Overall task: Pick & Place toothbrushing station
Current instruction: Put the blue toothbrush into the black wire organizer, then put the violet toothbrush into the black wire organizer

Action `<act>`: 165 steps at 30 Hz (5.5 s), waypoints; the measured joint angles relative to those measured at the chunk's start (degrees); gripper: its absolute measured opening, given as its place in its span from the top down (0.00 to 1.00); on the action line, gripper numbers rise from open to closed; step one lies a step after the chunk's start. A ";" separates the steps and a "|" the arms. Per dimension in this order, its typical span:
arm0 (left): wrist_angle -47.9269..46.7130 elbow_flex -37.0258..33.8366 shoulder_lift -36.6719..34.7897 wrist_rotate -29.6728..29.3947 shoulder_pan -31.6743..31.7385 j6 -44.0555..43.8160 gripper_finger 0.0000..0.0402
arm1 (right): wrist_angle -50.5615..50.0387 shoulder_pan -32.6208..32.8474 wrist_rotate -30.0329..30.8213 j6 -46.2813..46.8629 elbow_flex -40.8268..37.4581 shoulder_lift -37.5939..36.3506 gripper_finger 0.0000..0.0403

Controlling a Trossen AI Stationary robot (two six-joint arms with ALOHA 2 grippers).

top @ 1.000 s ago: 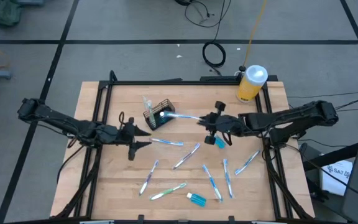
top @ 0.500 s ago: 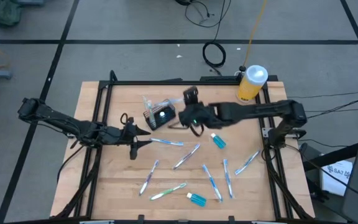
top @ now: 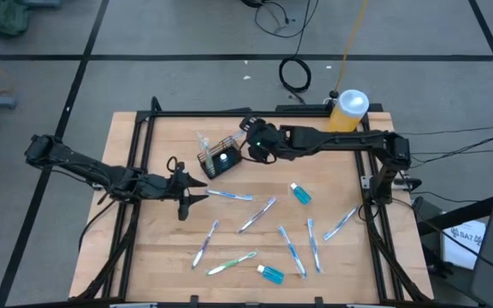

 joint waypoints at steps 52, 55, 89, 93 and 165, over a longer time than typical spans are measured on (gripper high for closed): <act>0.06 0.00 0.00 -0.06 0.00 0.16 0.53 | 42.36 -1.68 -19.47 0.56 -13.69 -0.25 0.59; 0.06 0.00 0.00 -0.06 0.00 0.16 0.53 | 42.51 -0.22 -12.32 8.84 -13.69 -0.25 0.59; 0.06 0.00 0.00 -0.08 0.01 -5.67 0.53 | -3.87 22.13 -28.23 107.92 -19.83 -0.28 0.60; 0.06 0.00 0.00 -0.08 0.00 -5.67 0.53 | 5.02 22.12 -28.14 105.02 -26.29 -0.28 0.60; 0.03 -0.02 0.00 -0.10 0.01 -5.39 0.53 | 44.56 13.20 -17.75 140.32 -51.26 -3.41 0.84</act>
